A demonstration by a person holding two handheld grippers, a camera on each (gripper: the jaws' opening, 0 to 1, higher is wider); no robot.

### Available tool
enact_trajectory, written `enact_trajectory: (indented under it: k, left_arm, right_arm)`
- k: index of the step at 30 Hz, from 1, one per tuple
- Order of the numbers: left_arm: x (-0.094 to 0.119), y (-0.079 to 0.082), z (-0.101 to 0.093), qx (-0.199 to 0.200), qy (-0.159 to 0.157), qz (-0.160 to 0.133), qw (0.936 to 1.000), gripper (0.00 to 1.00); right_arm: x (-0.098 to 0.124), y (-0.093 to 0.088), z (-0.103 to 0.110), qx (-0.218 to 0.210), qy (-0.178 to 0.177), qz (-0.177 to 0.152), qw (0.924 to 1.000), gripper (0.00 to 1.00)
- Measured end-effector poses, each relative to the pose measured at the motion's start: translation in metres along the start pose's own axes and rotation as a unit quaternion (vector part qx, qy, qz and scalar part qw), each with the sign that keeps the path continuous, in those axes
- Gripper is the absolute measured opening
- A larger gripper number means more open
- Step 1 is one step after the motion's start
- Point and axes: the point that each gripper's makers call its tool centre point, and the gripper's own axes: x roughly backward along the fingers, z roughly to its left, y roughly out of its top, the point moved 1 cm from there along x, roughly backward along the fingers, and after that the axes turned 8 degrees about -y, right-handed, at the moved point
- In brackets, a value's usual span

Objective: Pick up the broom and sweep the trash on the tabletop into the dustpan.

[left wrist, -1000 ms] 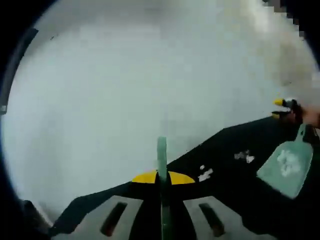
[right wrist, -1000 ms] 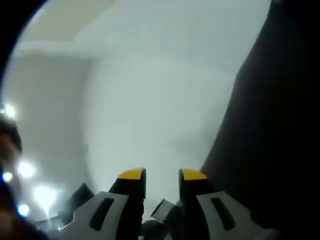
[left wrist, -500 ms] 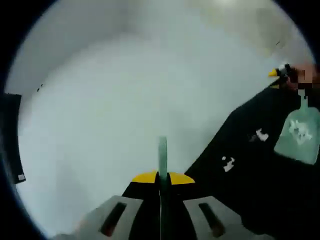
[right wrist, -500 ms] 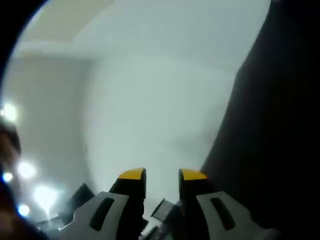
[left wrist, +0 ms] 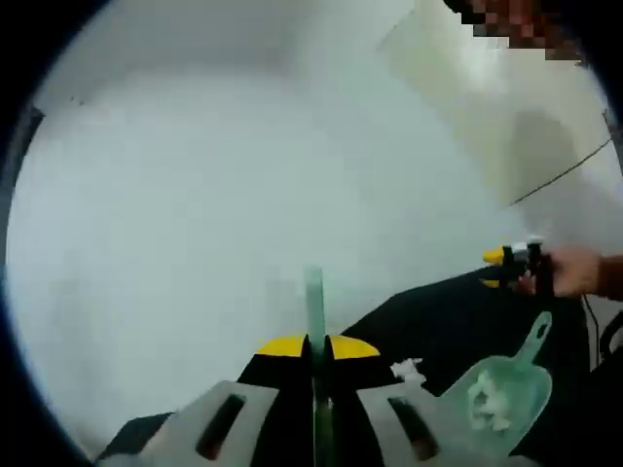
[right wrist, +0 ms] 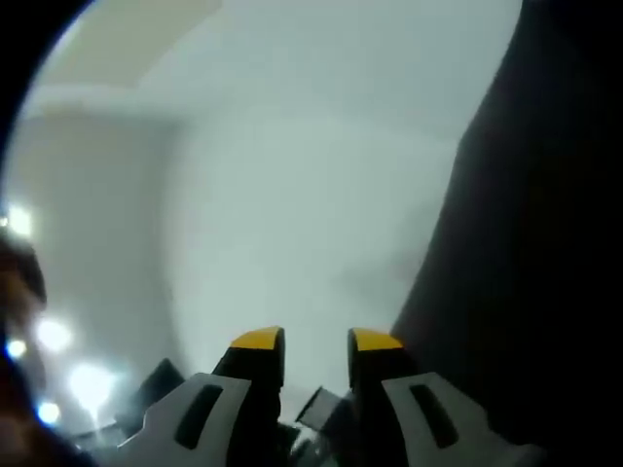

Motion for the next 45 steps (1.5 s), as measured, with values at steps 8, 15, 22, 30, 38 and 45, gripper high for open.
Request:
enact_trajectory:
  k: [8,15,22,30,38,45]
  left_arm:
    - [0.021,-0.118,0.102,-0.150,0.100,0.202,0.9626,0.04]
    - [-0.009,-0.142,0.043,-0.010,0.008,0.168,0.9858,0.04]
    - [-0.019,-0.037,-0.051,0.021,-0.018,0.072,0.9970,0.04]
    - [0.004,-0.035,0.031,-0.088,0.070,0.103,0.9884,0.04]
    - [0.003,-0.139,0.059,-0.027,0.067,0.194,0.9784,0.04]
    - [-0.008,-0.116,0.000,0.047,0.044,0.146,0.9873,0.04]
  right_arm:
    - [0.001,0.003,0.001,-0.006,0.005,-0.007,0.9999,0.28]
    - [0.001,0.003,0.001,-0.012,0.008,-0.006,0.9999,0.28]
    - [-0.002,0.004,-0.003,-0.013,0.001,-0.007,0.9999,0.27]
    - [0.001,0.003,-0.001,-0.016,0.004,-0.002,0.9999,0.27]
    - [0.003,0.004,0.001,-0.019,0.008,-0.009,0.9997,0.27]
    - [0.002,0.004,-0.001,-0.016,0.004,-0.007,0.9998,0.27]
